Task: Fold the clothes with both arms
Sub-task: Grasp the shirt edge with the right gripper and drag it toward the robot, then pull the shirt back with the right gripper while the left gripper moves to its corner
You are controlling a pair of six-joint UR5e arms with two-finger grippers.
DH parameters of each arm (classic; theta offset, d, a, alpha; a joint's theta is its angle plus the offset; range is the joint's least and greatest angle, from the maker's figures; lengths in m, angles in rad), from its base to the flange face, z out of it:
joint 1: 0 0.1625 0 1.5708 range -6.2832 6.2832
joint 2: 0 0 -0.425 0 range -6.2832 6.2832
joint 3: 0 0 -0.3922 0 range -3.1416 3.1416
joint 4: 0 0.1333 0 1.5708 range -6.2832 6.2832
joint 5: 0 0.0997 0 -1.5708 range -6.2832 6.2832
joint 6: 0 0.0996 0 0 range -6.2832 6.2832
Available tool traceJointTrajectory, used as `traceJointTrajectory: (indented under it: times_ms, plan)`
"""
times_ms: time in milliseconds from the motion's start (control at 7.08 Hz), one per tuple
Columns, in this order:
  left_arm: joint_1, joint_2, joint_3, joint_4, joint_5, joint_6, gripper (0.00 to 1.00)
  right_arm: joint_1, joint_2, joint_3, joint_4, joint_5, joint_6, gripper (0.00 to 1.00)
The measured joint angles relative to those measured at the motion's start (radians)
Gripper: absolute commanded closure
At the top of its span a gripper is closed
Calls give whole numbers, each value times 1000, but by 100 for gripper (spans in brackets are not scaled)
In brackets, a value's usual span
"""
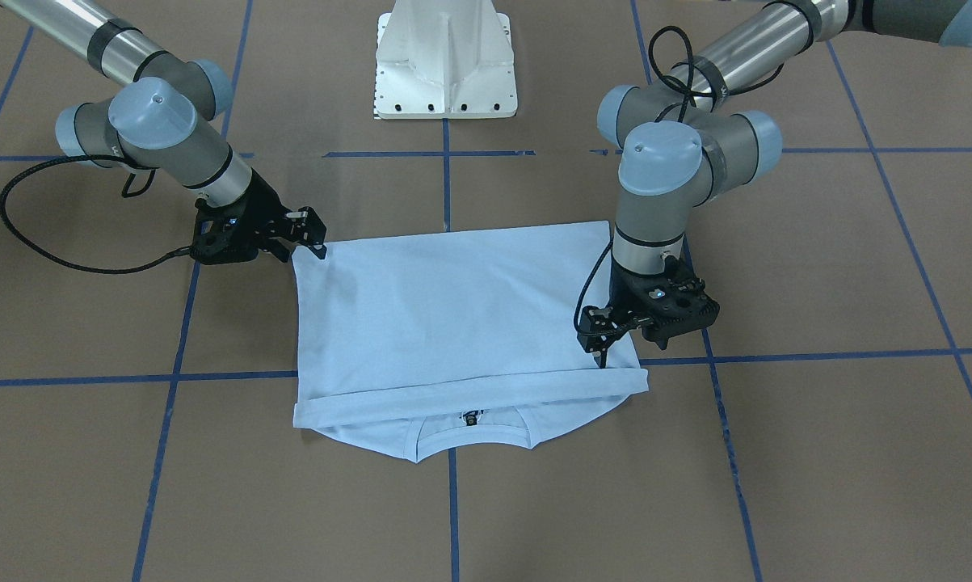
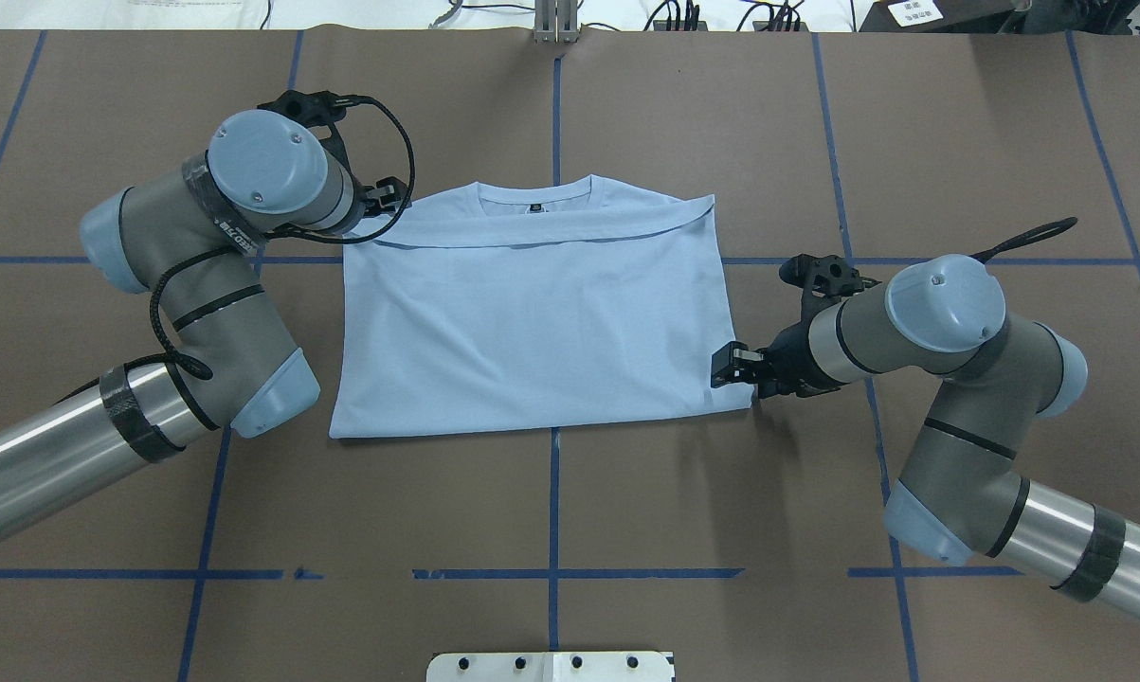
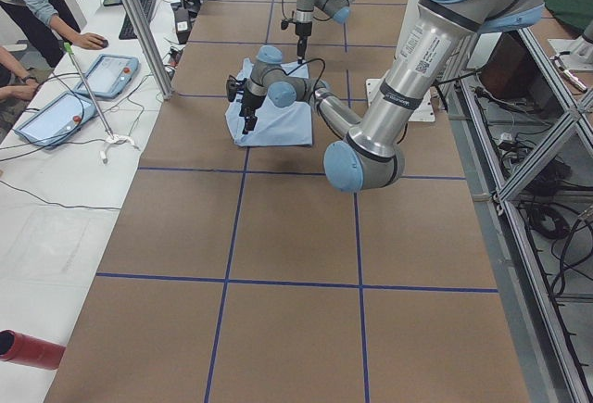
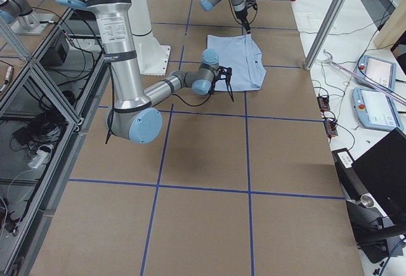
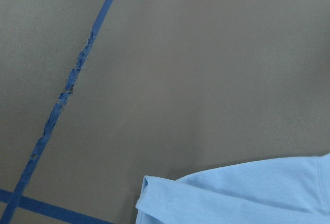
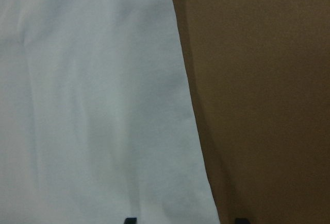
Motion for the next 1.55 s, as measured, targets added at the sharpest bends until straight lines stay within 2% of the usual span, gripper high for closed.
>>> traceJointTrajectory:
  times_ms: [424, 706, 989, 1272, 1413, 1554]
  plan:
    - [0, 0, -2, -1, 0, 0, 0, -1, -7, 1, 0, 8, -1, 100]
    - [0, 0, -16, 1, 0, -1, 0, -16, -47, 36, 1, 12, -1, 100]
    - [3, 1, -34, 4, 3, -17, 0, -94, -173, 174, 1, 7, -1, 100]
    - [29, 13, -50, 6, 37, -47, 0, -246, -373, 364, 3, 2, 0, 100]
    - [43, 23, -63, 7, 50, -63, 0, -347, -455, 415, 5, 1, 0, 31]
    - [57, 29, -80, 8, 55, -74, 0, -444, -508, 438, 6, -1, 1, 0]
